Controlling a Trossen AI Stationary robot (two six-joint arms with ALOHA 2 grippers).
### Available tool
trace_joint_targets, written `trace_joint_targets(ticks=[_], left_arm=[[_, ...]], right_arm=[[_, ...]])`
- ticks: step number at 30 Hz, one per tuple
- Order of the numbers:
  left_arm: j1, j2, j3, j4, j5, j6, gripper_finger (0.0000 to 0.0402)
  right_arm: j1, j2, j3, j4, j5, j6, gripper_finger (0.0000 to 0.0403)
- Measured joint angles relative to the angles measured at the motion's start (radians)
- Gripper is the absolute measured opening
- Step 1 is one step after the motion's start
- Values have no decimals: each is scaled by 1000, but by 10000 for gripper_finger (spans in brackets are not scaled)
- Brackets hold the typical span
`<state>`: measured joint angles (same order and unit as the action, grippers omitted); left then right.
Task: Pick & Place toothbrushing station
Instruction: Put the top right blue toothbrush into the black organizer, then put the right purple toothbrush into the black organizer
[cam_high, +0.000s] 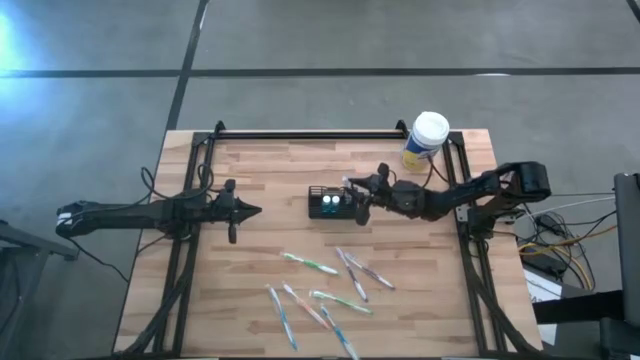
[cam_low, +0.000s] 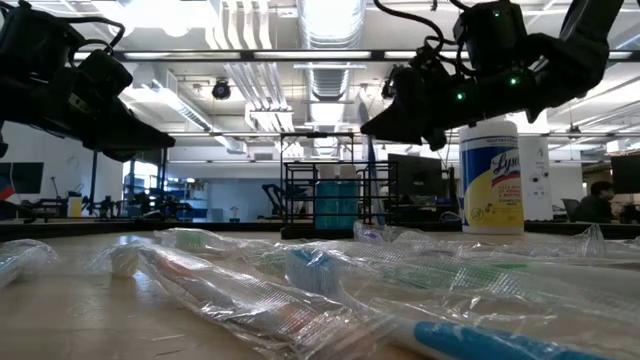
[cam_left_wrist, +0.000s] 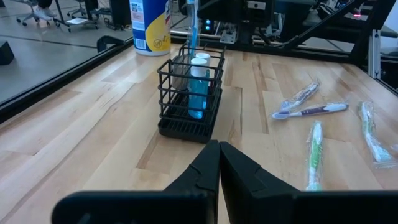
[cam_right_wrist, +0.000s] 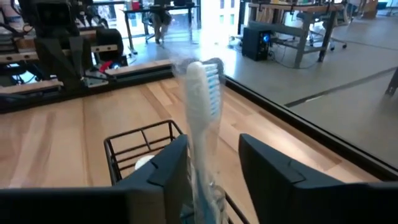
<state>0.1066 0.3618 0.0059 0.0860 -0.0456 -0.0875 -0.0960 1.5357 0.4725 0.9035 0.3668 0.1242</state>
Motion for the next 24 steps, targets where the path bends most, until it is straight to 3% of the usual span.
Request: trace_joint_targets(ticks=[7,14,20,24], left_arm=[[0,0,0,0,0,0,14],[0,0,0,0,0,0,14],[0,0,0,0,0,-1,14],[0,0,0,0,0,-8,14]], right_arm=[[0,-108,4,-115,1,-19,182],[35,-336,5,-273,1,-38,187],[136,-531,44,-571,1,-19,179],[229,-581,105,-777,3,42,175]])
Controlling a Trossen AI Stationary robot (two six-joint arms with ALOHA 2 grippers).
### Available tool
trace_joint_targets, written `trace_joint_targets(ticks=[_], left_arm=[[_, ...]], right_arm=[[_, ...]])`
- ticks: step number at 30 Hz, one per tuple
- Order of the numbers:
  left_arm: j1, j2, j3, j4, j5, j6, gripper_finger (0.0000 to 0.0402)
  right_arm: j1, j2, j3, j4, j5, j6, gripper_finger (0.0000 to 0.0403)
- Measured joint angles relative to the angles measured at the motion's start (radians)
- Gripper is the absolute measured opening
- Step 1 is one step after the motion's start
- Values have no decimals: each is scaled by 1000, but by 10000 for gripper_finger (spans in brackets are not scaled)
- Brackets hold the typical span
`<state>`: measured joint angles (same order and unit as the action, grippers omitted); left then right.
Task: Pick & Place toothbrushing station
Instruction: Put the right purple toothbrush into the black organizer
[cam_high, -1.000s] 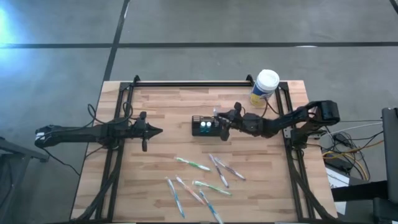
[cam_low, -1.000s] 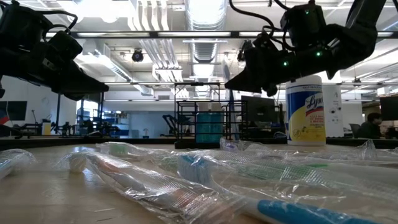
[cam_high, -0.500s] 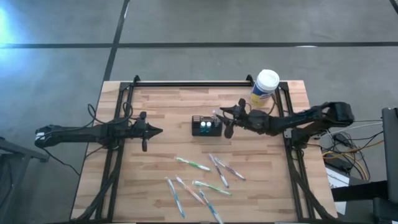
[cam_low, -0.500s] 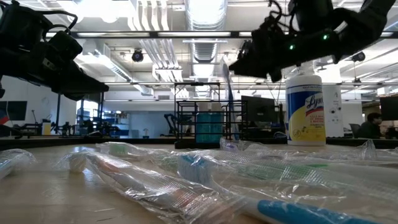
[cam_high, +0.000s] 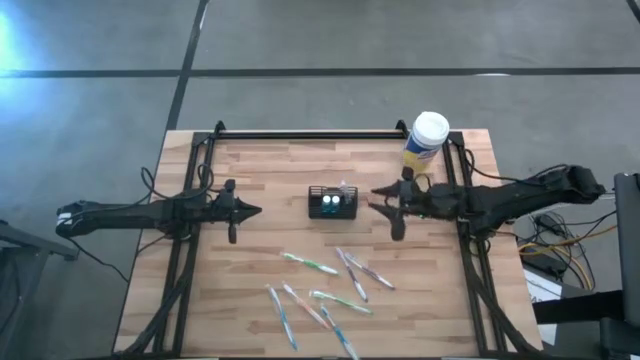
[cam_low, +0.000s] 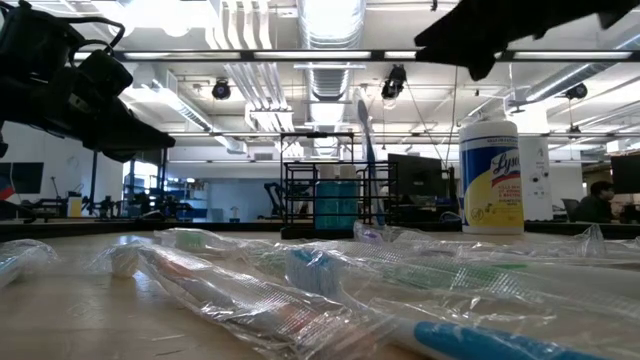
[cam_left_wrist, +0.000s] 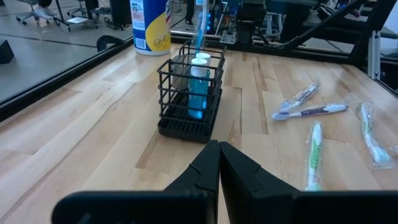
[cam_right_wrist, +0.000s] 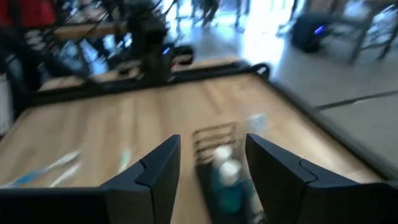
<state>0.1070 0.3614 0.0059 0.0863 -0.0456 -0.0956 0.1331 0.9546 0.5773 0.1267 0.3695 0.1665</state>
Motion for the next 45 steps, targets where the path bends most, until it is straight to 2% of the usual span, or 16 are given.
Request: trace_joint_targets(ticks=[5,9,13,20,31,38,45], left_arm=[[0,0,0,13,0,-13,14],[0,0,0,11,0,-23,14],[0,0,0,11,0,-31,14],[0,0,0,11,-1,-30,14],[0,0,0,11,-1,-32,14],[0,0,0,10,-1,-32,14],[0,0,0,10,-1,-32,14]], right_arm=[[109,28,72,-192,-2,92,167],[164,97,127,-376,4,244,160],[205,195,173,-496,22,401,157],[242,413,271,-627,-73,594,162],[247,747,496,-765,-208,603,174],[249,874,584,-887,-221,592,178],[249,909,573,-902,-238,595,173]])
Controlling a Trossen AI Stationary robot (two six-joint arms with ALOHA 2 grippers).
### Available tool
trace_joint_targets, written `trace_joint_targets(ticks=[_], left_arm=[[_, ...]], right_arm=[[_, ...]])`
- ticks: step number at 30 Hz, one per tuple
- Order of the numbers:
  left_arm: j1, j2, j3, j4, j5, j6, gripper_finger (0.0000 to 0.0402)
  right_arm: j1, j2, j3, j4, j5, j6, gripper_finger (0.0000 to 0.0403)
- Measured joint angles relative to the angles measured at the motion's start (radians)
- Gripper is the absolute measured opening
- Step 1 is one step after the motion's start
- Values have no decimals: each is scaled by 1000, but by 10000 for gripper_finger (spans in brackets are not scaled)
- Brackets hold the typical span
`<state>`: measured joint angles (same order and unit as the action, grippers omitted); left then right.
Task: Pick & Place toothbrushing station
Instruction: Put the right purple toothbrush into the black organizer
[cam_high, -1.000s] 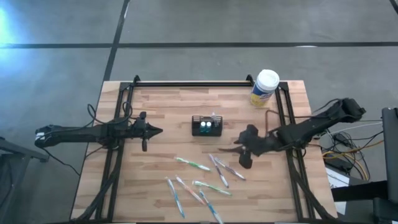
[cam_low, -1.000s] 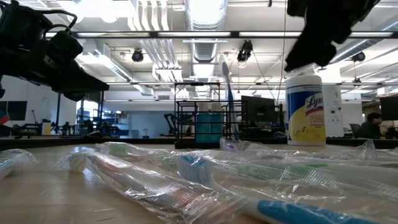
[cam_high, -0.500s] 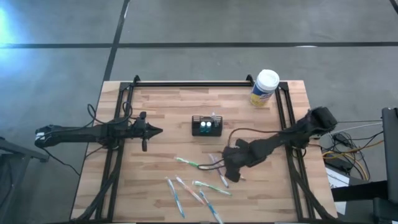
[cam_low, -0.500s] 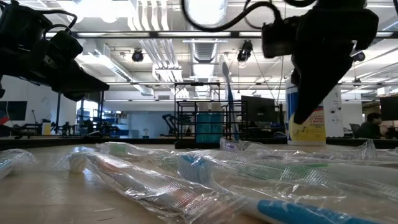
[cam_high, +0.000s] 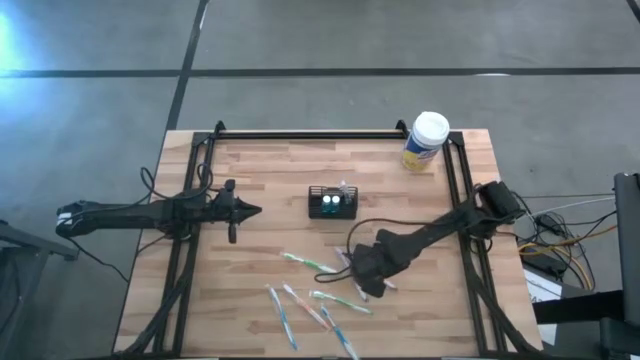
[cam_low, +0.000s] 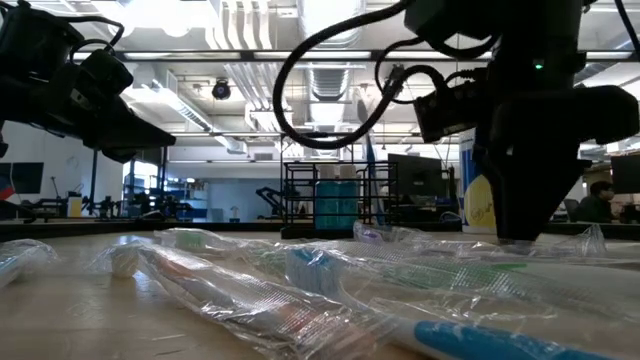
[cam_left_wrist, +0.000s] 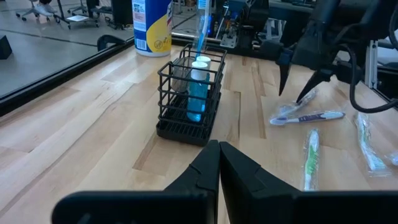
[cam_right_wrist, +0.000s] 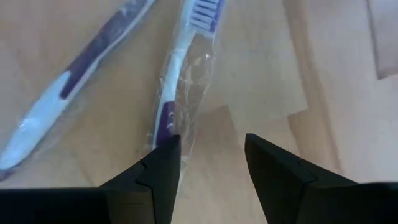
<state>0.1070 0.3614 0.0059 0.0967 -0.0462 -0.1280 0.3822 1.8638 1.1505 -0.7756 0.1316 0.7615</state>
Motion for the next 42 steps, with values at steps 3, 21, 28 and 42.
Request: trace_joint_targets(ticks=[3,21,28,42], left_arm=[[0,0,0,0,0,0,14],[0,0,0,0,0,0,14],[0,0,0,-1,0,0,14],[0,0,0,-2,0,0,14]], right_arm=[[0,-19,-10,-22,47,14,173],[4,-86,-11,19,46,47,185],[9,-61,-36,35,40,25,185],[7,-66,-158,210,-16,44,181]])
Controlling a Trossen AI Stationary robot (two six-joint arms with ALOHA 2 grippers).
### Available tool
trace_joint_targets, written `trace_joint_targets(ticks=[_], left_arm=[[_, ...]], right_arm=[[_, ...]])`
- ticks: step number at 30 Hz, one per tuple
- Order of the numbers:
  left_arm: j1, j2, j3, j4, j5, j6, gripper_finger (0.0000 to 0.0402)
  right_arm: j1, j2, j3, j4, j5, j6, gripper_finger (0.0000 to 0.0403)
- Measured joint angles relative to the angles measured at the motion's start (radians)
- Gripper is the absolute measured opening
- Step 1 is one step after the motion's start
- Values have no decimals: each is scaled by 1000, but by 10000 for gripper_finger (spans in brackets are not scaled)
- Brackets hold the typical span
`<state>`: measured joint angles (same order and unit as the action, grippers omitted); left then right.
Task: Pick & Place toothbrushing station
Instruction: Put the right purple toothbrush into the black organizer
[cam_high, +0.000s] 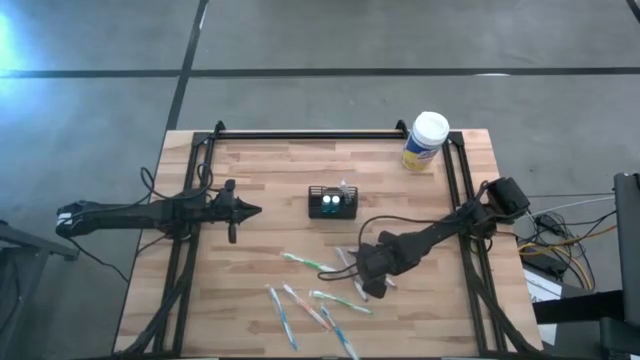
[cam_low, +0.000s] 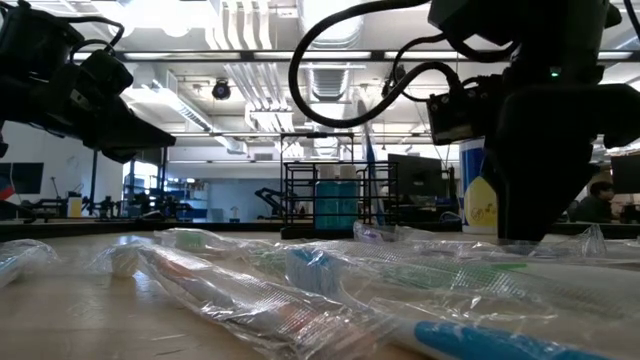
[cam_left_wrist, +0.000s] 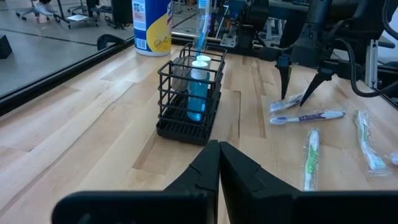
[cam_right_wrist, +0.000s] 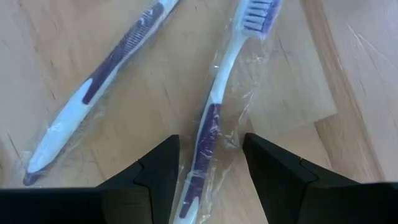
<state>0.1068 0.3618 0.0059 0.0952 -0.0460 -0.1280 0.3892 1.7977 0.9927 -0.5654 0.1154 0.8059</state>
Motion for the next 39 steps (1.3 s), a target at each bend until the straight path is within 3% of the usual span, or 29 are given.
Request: trace_joint_targets(ticks=[5,13,19,24,27,30,35,39], left_arm=[[0,0,0,1,0,0,14],[0,0,0,0,4,-10,14],[0,0,0,15,26,-11,14],[0,1,0,77,66,-22,14],[0,2,0,179,153,-17,14],[0,4,0,278,213,-24,14],[-6,35,0,385,228,-52,14],[-13,85,5,460,223,-51,14]], right_arm=[[-1,0,-10,4,-2,3,146],[0,-17,-11,2,24,-15,26],[18,-84,15,-9,132,-54,19],[44,-171,29,6,291,-111,19],[58,-241,28,123,402,-219,19],[50,-287,8,311,434,-397,19],[-7,-306,0,628,301,-686,18],[-70,-283,0,797,227,-814,18]])
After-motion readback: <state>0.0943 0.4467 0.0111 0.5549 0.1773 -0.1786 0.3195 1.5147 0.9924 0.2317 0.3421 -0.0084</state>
